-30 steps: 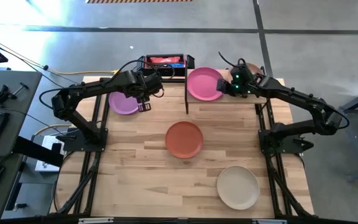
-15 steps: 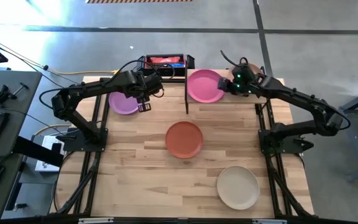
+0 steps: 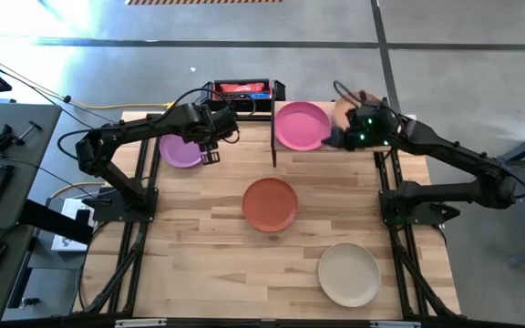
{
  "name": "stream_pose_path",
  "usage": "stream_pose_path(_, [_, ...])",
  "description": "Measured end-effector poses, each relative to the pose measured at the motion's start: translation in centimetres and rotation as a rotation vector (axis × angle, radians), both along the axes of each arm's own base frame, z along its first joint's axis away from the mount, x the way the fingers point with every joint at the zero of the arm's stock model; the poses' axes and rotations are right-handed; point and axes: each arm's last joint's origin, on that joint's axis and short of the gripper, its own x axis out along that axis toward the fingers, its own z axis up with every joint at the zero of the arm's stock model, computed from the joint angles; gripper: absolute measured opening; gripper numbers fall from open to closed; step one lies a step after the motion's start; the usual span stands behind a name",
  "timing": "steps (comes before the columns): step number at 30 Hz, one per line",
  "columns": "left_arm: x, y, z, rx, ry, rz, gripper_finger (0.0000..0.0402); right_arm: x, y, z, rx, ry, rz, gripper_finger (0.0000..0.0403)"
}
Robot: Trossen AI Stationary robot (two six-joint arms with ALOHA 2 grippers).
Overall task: Place and stack plates onto a shelf
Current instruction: Stack the gray plate on top of the pink plate on the shelf
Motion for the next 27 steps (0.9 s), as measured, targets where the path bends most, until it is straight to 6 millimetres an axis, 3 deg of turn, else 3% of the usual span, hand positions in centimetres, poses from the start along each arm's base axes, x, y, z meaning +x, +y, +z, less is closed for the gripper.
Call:
stream_pose_path(11, [-0.8, 1.4, 0.0, -0.003, 0.007, 0.056, 0.0126, 0.2, 7.2, -2.0, 0.075, 0.271, 0.414, 0.0101])
stream_pose_path(16, [-1.2, 2.1, 0.0, -0.019, 0.001, 0.08, 0.0126, 0.7, 9.2, -3.1, 0.066, 0.385, 0.529, 0.0101])
stream_pose_path(27, [-1.6, 2.7, -0.3, -0.232, -0.113, 0.095, 0.0126, 3.3, 12.5, -6.3, -0.001, 0.57, 0.843, 0.0101])
